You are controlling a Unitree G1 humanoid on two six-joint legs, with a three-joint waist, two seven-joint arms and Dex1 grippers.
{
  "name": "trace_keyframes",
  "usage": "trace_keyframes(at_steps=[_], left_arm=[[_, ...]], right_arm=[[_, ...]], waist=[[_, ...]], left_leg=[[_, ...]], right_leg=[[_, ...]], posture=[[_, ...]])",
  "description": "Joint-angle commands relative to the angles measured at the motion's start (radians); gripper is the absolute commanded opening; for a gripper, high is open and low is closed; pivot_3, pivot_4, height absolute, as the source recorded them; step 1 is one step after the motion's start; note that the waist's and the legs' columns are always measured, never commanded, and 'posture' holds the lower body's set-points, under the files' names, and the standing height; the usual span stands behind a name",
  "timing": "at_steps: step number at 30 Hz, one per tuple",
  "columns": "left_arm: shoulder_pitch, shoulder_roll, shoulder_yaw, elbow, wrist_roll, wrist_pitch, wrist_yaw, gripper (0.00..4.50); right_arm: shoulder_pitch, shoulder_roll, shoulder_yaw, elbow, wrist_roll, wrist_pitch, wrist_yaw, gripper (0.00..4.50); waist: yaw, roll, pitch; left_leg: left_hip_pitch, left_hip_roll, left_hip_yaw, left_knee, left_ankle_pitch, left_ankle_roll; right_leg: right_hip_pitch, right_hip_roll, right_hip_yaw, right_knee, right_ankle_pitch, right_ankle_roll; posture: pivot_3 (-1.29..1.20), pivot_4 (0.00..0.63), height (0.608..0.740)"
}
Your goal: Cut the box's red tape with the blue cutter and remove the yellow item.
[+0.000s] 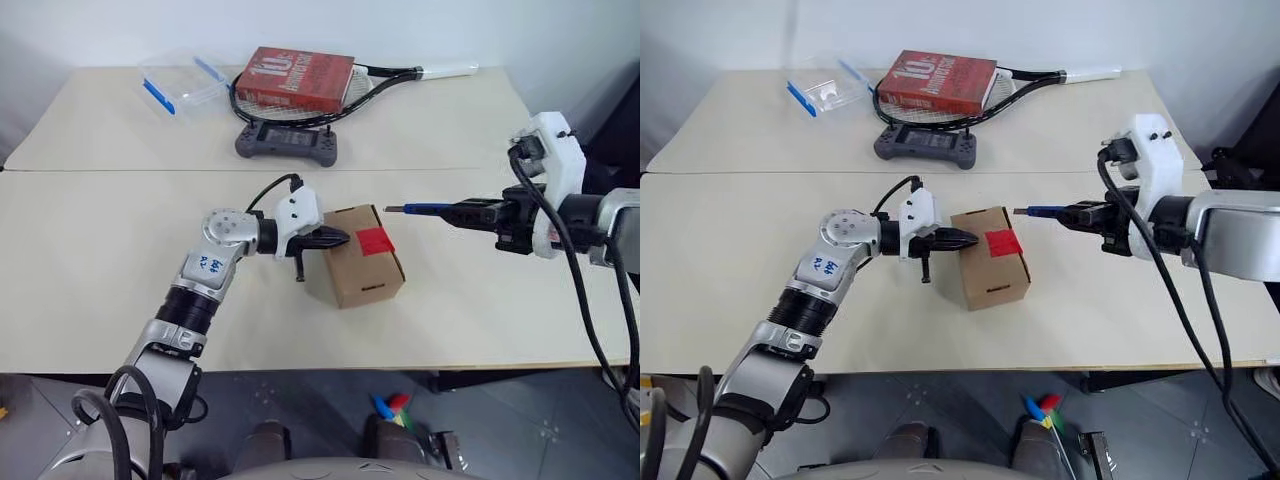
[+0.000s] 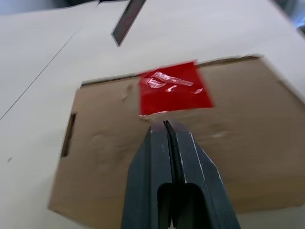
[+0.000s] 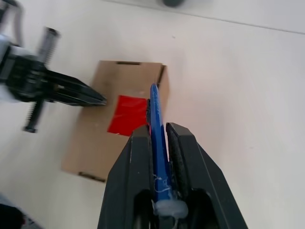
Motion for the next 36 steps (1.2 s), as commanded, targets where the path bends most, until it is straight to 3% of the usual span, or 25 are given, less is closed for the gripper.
trace_keyframes(at_steps=[1, 11, 36], left_arm=[[-0.004, -0.012, -0.013, -0.026, 0.030, 0.014, 0.028, 0.00], [0.030, -0.027, -0.050, -0.079, 0.072, 0.062, 0.044, 0.00], [0.056, -0.025, -0.062, -0.129, 0.087, 0.118, 0.059, 0.00]], right_arm=[[-0.051, 0.027, 0.003, 0.023, 0.017, 0.023, -0.035, 0.16], [-0.120, 0.131, 0.035, 0.075, 0.017, 0.036, -0.148, 0.16], [-0.076, 0.178, 0.014, 0.055, -0.003, 0.039, -0.181, 0.16]], waist=[[-0.001, 0.000, 0.000], [0.000, 0.000, 0.000], [-0.002, 0.000, 0.000]], left_leg=[[0.000, 0.000, 0.000, 0.000, 0.000, 0.000], [0.000, 0.000, 0.000, 0.000, 0.000, 0.000], [0.000, 0.000, 0.000, 0.000, 0.000, 0.000]], right_leg=[[0.000, 0.000, 0.000, 0.000, 0.000, 0.000], [0.000, 0.000, 0.000, 0.000, 0.000, 0.000], [0.000, 0.000, -0.001, 0.000, 0.000, 0.000]], posture=[[0.00, 0.150, 0.740], [0.00, 0.150, 0.740], [0.00, 0.150, 0.740]])
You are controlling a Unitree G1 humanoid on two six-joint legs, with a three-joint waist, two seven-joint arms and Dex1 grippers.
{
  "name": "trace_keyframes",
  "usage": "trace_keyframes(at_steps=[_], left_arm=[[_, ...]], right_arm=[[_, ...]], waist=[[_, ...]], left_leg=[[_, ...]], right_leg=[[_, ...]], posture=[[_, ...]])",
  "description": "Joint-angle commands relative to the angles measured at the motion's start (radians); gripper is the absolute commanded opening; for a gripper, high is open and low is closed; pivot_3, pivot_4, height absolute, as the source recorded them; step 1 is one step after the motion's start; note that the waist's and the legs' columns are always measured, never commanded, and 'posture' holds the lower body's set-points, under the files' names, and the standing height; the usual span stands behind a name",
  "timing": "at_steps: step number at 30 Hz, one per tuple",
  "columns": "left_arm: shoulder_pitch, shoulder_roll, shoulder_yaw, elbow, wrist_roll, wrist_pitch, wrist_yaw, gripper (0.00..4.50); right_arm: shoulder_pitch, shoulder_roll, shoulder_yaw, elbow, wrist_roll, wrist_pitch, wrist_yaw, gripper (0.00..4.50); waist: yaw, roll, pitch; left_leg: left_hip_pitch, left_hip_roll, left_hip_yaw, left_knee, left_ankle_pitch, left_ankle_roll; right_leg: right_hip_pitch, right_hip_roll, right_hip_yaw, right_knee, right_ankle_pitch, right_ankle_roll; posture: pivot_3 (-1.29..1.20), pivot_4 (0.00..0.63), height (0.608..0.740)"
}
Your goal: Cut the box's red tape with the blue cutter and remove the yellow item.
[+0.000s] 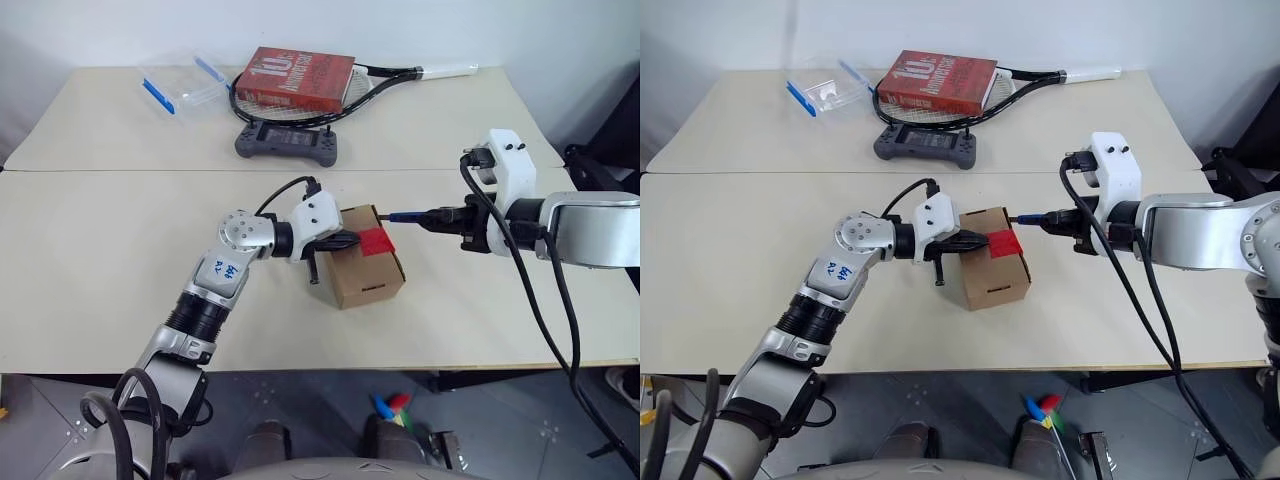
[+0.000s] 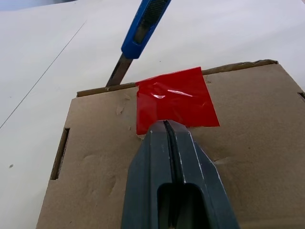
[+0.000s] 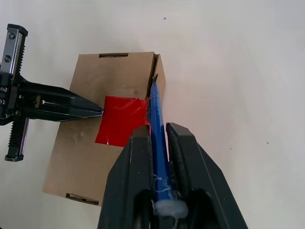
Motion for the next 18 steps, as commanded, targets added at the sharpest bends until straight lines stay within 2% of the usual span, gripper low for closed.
trace_keyframes(at_steps=[1, 8, 18], left_arm=[[0.026, 0.001, -0.027, -0.004, 0.021, 0.014, 0.000, 0.00], [0.023, 0.005, -0.026, 0.002, 0.023, 0.013, -0.001, 0.00], [0.025, 0.010, -0.028, 0.001, 0.025, 0.016, -0.005, 0.00]], right_arm=[[-0.026, -0.014, -0.049, -0.002, -0.011, -0.005, 0.011, 0.16], [-0.069, -0.016, -0.064, 0.022, -0.021, 0.002, 0.012, 0.16], [-0.014, 0.016, -0.052, -0.020, 0.017, -0.009, -0.005, 0.16]], waist=[[0.000, 0.000, 0.000], [0.000, 0.000, 0.000], [0.000, 0.000, 0.000]], left_leg=[[0.000, 0.000, 0.000, 0.000, 0.000, 0.000], [0.000, 0.000, 0.000, 0.000, 0.000, 0.000], [0.000, 0.000, 0.000, 0.000, 0.000, 0.000]], right_leg=[[0.000, 0.000, 0.000, 0.000, 0.000, 0.000], [0.000, 0.000, 0.000, 0.000, 0.000, 0.000], [0.000, 0.000, 0.000, 0.000, 0.000, 0.000]], posture=[[0.00, 0.150, 0.740], [0.00, 0.150, 0.740], [0.00, 0.150, 0.740]])
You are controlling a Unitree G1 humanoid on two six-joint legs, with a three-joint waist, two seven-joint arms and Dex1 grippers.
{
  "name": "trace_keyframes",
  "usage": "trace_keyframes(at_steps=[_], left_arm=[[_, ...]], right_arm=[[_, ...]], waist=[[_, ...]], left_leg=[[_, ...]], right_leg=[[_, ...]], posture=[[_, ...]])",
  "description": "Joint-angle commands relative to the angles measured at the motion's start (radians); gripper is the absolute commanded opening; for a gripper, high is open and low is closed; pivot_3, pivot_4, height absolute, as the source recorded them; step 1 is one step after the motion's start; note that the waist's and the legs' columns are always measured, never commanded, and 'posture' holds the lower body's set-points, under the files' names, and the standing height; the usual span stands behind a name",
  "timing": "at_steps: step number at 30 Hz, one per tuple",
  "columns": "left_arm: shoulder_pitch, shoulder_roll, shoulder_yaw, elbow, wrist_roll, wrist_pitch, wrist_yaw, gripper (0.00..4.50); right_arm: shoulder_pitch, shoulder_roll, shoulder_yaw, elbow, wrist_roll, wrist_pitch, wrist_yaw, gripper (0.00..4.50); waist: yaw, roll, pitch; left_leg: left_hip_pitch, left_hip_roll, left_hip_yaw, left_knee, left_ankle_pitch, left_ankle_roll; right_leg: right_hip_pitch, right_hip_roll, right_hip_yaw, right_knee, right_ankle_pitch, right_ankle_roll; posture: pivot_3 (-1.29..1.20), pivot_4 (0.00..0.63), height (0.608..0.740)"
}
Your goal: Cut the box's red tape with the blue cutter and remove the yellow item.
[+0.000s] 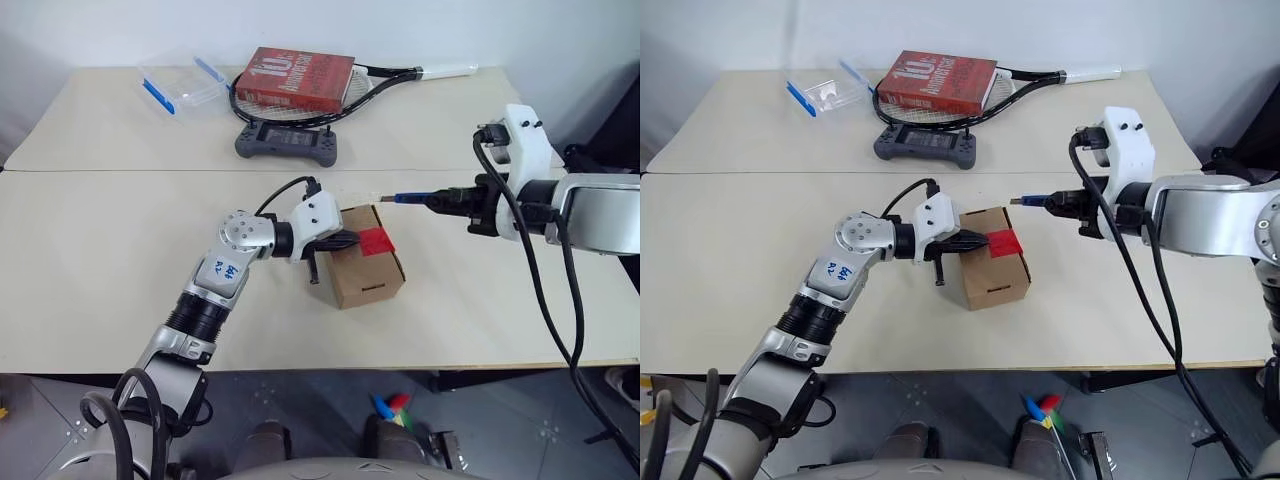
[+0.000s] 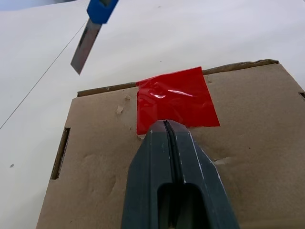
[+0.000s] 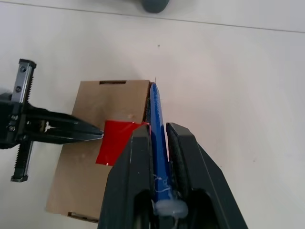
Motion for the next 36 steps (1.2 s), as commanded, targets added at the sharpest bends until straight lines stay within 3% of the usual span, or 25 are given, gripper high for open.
trace_keyframes(at_steps=[1, 23, 36], left_arm=[[0.024, 0.010, -0.027, 0.002, 0.024, 0.014, -0.007, 0.00], [0.028, 0.015, -0.030, 0.001, 0.033, 0.026, 0.003, 0.00], [0.058, 0.014, -0.057, -0.029, 0.055, 0.053, 0.024, 0.00]], right_arm=[[0.022, 0.008, -0.021, -0.038, 0.021, -0.009, 0.006, 0.16], [0.049, 0.030, -0.023, -0.053, 0.021, 0.008, 0.017, 0.16], [0.021, 0.017, 0.011, -0.029, 0.021, 0.114, 0.104, 0.16]], waist=[[0.000, 0.000, 0.000], [-0.002, 0.000, 0.000], [-0.002, 0.001, 0.000]], left_leg=[[0.000, 0.000, 0.000, 0.000, 0.000, 0.000], [0.000, 0.000, 0.000, 0.000, 0.000, 0.000], [0.000, 0.000, 0.000, 0.000, 0.000, 0.000]], right_leg=[[0.000, 0.000, 0.000, 0.000, 0.000, 0.000], [0.000, 0.000, 0.000, 0.000, 0.000, 0.000], [0.000, 0.000, 0.000, 0.000, 0.000, 0.000]], posture=[[0.00, 0.150, 0.740], [0.00, 0.150, 0.740], [0.00, 0.150, 0.740]])
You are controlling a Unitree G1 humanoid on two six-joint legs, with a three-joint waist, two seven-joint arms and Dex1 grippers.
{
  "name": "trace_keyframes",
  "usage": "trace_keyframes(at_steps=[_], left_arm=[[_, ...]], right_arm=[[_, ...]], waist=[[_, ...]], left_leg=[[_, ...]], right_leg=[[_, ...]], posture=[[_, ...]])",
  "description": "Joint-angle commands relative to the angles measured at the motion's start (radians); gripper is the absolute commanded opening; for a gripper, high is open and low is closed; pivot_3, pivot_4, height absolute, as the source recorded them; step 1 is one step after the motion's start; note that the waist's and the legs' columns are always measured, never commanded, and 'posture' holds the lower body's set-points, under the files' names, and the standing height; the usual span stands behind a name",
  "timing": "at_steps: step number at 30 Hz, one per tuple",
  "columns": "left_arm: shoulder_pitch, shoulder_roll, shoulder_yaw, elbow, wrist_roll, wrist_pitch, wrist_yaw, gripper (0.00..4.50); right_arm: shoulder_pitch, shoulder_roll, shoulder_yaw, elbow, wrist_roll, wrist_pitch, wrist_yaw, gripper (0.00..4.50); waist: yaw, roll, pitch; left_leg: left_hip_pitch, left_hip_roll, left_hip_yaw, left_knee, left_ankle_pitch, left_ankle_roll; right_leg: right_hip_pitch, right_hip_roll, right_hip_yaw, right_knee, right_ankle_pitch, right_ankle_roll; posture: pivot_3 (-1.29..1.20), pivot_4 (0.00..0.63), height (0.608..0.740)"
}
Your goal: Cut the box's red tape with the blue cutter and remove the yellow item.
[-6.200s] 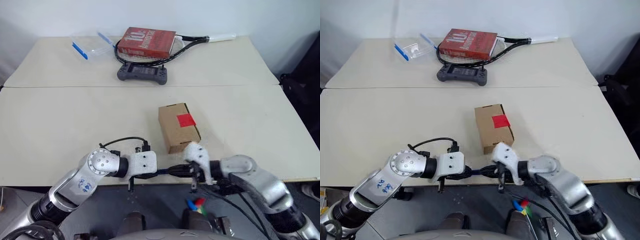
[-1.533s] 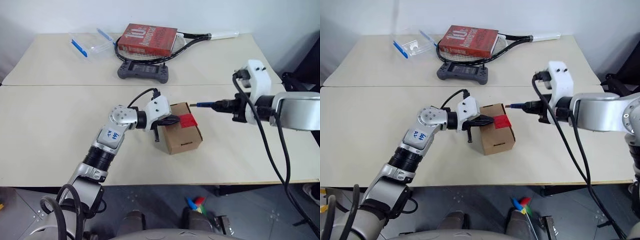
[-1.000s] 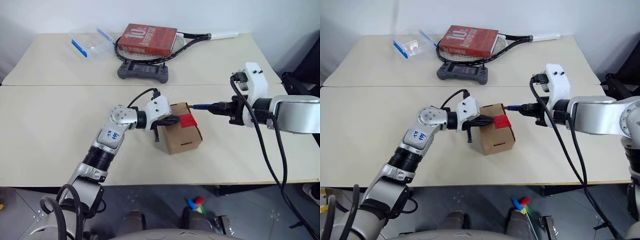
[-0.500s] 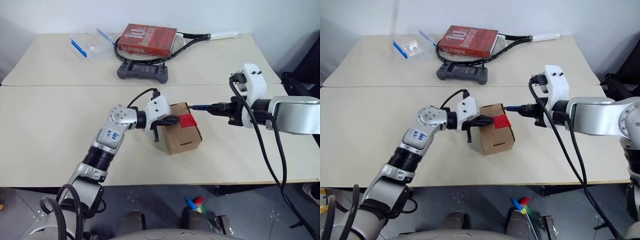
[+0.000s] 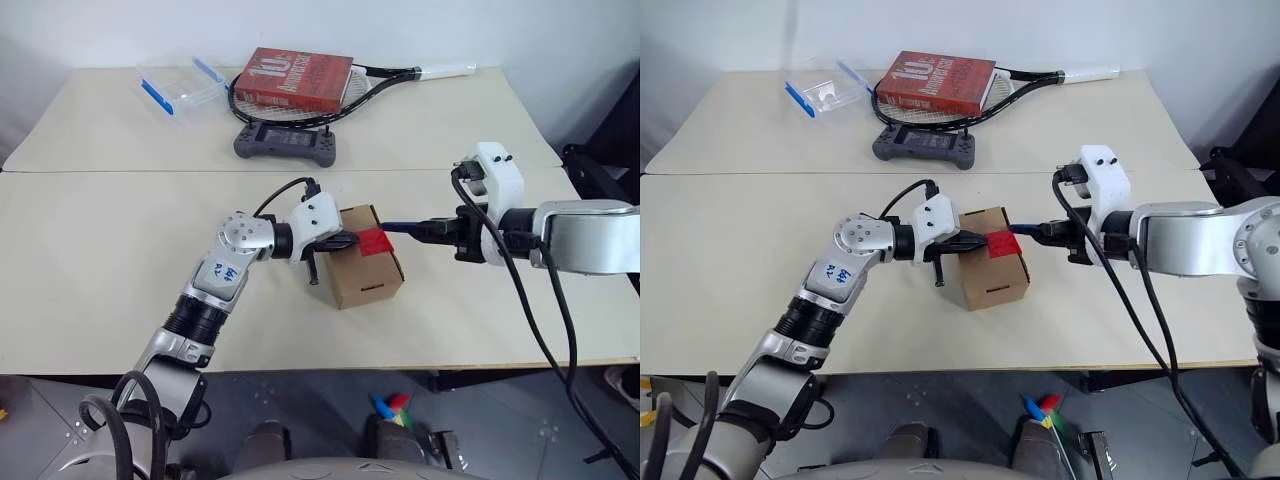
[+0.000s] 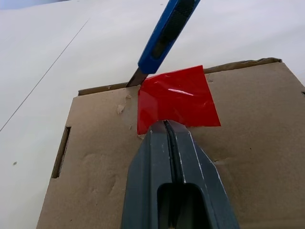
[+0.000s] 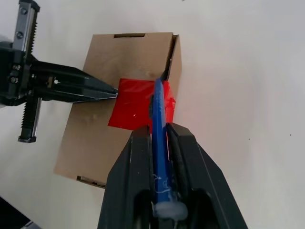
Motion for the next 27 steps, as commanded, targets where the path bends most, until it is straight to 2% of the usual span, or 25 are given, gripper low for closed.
trace_keyframes(at_steps=[1, 14, 19, 27], left_arm=[[0.042, 0.008, -0.051, 0.009, 0.048, 0.034, 0.004, 0.00], [0.076, -0.010, -0.114, -0.004, 0.090, 0.057, 0.002, 0.00], [0.086, -0.010, -0.112, -0.019, 0.091, 0.069, 0.004, 0.00], [0.096, -0.011, -0.107, -0.033, 0.095, 0.081, 0.007, 0.00]], right_arm=[[-0.022, -0.019, 0.009, -0.016, 0.028, 0.034, 0.057, 0.16], [-0.087, -0.136, 0.104, 0.027, 0.028, 0.132, 0.234, 0.16], [-0.101, -0.140, 0.128, 0.065, 0.028, 0.140, 0.232, 0.16], [-0.198, -0.081, 0.172, 0.181, 0.028, 0.177, 0.175, 0.16]], waist=[[0.000, 0.000, 0.000], [0.004, 0.001, -0.002], [0.003, 0.001, -0.002], [0.001, 0.002, -0.003]], left_leg=[[0.000, 0.000, 0.000, 0.000, 0.000, 0.000], [0.001, 0.000, 0.000, 0.000, 0.000, 0.000], [0.002, 0.000, 0.000, 0.000, 0.000, 0.000], [0.003, 0.000, 0.000, 0.000, 0.000, 0.000]], right_leg=[[0.000, 0.000, 0.000, 0.000, 0.000, 0.000], [0.001, 0.000, 0.000, 0.000, 0.000, 0.000], [0.002, 0.000, 0.000, 0.000, 0.000, 0.000], [0.003, 0.000, 0.000, 0.000, 0.000, 0.000]], posture=[[0.00, 0.150, 0.740], [0.00, 0.150, 0.740], [0.00, 0.150, 0.740], [0.00, 0.150, 0.740]])
